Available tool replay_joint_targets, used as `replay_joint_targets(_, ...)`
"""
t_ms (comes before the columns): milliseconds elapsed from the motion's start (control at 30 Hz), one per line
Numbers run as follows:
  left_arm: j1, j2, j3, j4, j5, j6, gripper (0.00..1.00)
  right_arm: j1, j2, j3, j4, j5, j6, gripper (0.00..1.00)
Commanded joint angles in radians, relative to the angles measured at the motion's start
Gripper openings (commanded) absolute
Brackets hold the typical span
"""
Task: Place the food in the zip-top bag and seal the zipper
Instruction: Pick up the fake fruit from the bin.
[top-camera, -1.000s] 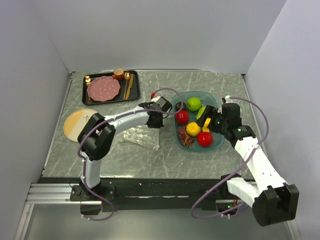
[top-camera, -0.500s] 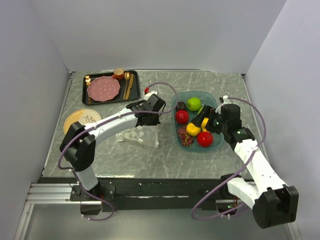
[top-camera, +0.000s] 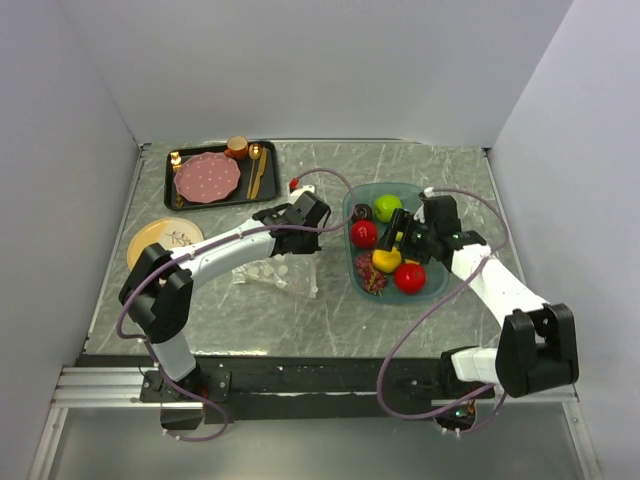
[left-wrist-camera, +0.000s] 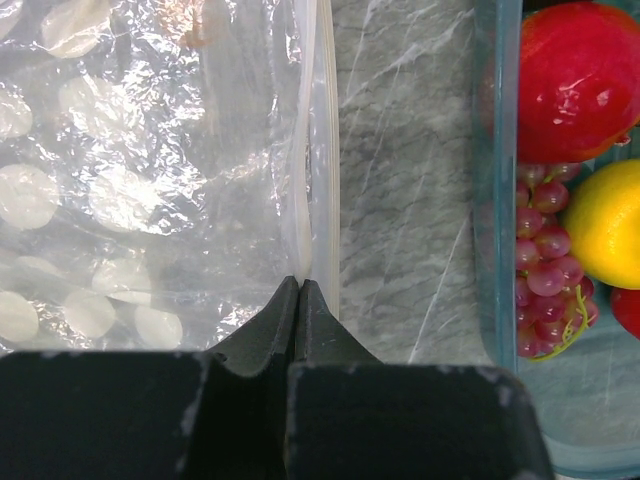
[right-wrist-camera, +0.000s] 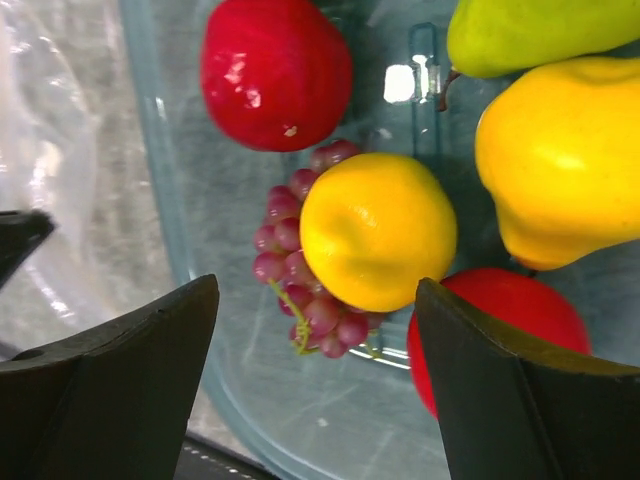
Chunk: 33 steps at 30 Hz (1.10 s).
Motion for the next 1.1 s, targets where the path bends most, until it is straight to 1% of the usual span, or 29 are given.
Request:
replay_joint_targets(0,-0.006,-0.033,0.005,0.031,0.019,0.001,0.01,0.05,0.046,0.088,-0.084,0.118,-0.071,0.88)
replay_joint_targets(200,-0.005,-0.039,0.013,0.028,0.018,0.007,0.01,0.115,0.151,0.14,-0.142,0.243,-0.086,0.89)
replay_joint_targets(267,-0.006,-0.041,0.011,0.029,0.018,0.01,0.01,0.125,0.175,0.134,-0.127,0.253,-0.079,0.9)
replay_joint_targets(433,-0.005,-0.053,0.014,0.022,0.012,0.015,0.01,0.139,0.234,0.157,-0.155,0.272,-0.071,0.9)
replay_joint_targets(500,-0.003,-0.059,0.011,0.022,0.009,0.015,0.01,0.139,0.226,0.138,-0.126,0.269,-0.063,0.88)
replay_joint_targets(600,-0.002,-0.064,0.011,0.018,0.009,0.016,0.01,0.139,0.189,0.099,-0.075,0.249,-0.037,0.77)
replay_joint_targets(633,-0.002,-0.064,0.011,0.015,0.009,0.016,0.01,0.139,0.18,0.094,-0.067,0.247,-0.031,0.69)
replay_joint_targets(667,-0.002,-0.067,0.013,0.015,0.007,0.016,0.01,0.139,0.172,0.082,-0.06,0.24,-0.031,0.55)
replay_joint_targets(767,-0.002,-0.07,0.011,0.014,0.007,0.019,0.01,0.139,0.123,0.054,-0.009,0.203,-0.022,0.33)
replay_joint_targets(800,-0.002,-0.072,0.014,0.009,0.004,0.019,0.01,0.141,0.102,0.052,0.006,0.192,-0.022,0.28)
replay_joint_targets(867,-0.002,-0.078,0.013,0.006,-0.005,0.019,0.01,0.139,0.06,0.036,0.02,0.172,-0.008,0.22)
replay_joint_targets(900,0.0,-0.082,0.005,0.006,-0.007,0.019,0.01,0.139,0.003,0.022,0.054,0.16,0.0,0.19)
replay_joint_targets(967,0.0,-0.096,-0.004,0.014,-0.01,0.019,0.01,0.139,-0.062,-0.016,0.087,0.129,0.036,0.18)
replay_joint_targets(1000,0.003,-0.101,-0.009,0.014,-0.011,0.016,0.01,0.139,-0.123,-0.032,0.13,0.114,0.046,0.18)
replay_joint_targets(1067,0.003,-0.113,-0.018,0.031,-0.002,0.021,0.01,0.142,-0.17,-0.078,0.179,0.091,0.096,0.18)
